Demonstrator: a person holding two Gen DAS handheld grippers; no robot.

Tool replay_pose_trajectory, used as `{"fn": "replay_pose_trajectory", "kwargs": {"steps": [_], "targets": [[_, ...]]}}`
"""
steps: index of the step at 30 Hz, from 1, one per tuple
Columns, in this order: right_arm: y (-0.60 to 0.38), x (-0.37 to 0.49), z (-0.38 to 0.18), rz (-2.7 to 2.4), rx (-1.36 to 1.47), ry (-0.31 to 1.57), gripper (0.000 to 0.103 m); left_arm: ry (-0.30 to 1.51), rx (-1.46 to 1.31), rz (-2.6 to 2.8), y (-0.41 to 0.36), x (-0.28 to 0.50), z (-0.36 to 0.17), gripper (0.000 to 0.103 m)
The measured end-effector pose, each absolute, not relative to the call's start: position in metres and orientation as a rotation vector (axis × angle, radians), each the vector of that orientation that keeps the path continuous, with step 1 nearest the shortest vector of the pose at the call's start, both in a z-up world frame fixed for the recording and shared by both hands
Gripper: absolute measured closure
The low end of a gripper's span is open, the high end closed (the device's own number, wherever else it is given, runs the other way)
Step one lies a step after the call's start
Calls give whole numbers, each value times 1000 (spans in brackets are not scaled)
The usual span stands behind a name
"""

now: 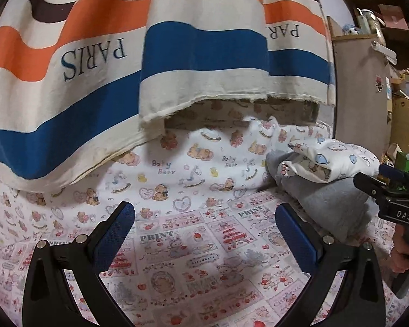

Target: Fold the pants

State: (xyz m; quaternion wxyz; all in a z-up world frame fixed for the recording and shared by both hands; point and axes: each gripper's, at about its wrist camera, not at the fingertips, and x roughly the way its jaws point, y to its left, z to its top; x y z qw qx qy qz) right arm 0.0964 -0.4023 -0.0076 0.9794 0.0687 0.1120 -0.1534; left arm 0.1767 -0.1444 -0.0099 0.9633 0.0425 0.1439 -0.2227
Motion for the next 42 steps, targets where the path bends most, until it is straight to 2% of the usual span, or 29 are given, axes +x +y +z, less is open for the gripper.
{"fn": "replay_pose_trajectory", "kwargs": {"steps": [42], "targets": [[-394, 96, -7, -278, 113, 227, 1, 285, 98, -440, -146, 176, -11, 1]]}}
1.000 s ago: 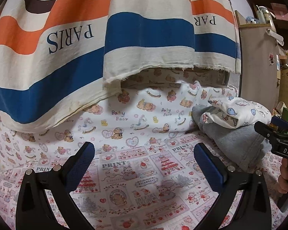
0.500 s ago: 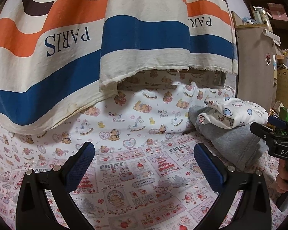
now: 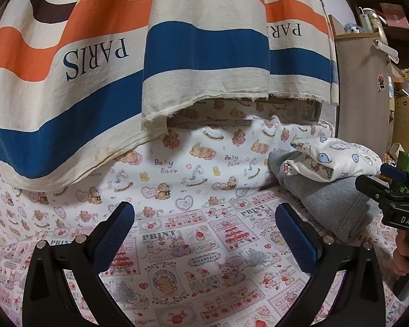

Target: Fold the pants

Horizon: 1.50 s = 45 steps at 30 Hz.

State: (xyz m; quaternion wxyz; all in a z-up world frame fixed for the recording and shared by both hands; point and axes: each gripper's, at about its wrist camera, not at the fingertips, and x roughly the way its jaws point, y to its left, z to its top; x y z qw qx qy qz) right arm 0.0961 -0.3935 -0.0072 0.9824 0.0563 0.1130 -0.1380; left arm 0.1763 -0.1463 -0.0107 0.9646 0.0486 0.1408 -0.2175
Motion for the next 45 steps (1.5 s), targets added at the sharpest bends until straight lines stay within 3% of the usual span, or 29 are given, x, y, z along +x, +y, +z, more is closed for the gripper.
{"fn": "replay_pose_trajectory", "kwargs": {"steps": [45], "targets": [[-389, 96, -9, -250, 111, 239, 1, 288, 111, -455, -145, 178, -12, 1]]}}
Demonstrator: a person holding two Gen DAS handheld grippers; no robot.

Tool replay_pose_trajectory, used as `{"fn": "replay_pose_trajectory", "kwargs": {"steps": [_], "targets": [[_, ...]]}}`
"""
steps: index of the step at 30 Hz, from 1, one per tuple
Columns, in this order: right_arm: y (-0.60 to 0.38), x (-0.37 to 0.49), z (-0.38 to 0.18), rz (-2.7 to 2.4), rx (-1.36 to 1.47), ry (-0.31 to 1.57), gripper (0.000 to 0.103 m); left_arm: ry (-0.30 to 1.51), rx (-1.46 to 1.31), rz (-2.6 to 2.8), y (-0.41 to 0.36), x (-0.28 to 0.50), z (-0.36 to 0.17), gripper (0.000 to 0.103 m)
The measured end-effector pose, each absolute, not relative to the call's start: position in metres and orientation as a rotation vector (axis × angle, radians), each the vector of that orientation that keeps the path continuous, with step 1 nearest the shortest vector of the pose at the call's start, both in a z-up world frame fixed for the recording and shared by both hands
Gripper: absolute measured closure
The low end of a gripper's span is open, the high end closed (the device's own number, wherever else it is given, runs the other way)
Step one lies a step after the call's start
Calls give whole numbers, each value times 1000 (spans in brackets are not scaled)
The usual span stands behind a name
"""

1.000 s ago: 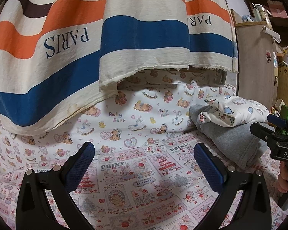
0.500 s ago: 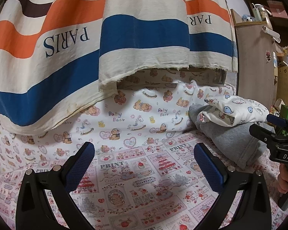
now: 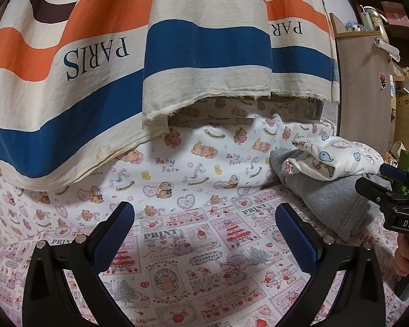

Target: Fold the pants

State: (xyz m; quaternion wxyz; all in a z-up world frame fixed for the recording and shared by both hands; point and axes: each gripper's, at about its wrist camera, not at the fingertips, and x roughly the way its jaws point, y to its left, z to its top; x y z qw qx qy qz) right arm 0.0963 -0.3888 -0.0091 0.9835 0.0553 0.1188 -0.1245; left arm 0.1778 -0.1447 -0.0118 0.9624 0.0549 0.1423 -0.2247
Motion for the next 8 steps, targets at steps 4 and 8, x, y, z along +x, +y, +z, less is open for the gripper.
{"fn": "replay_pose_trajectory", "kwargs": {"steps": [4, 8], "targets": [[-389, 96, -9, -251, 112, 239, 1, 299, 112, -452, -144, 180, -12, 1], [-389, 97, -9, -251, 112, 239, 1, 301, 113, -453, -144, 180, -13, 1]]}}
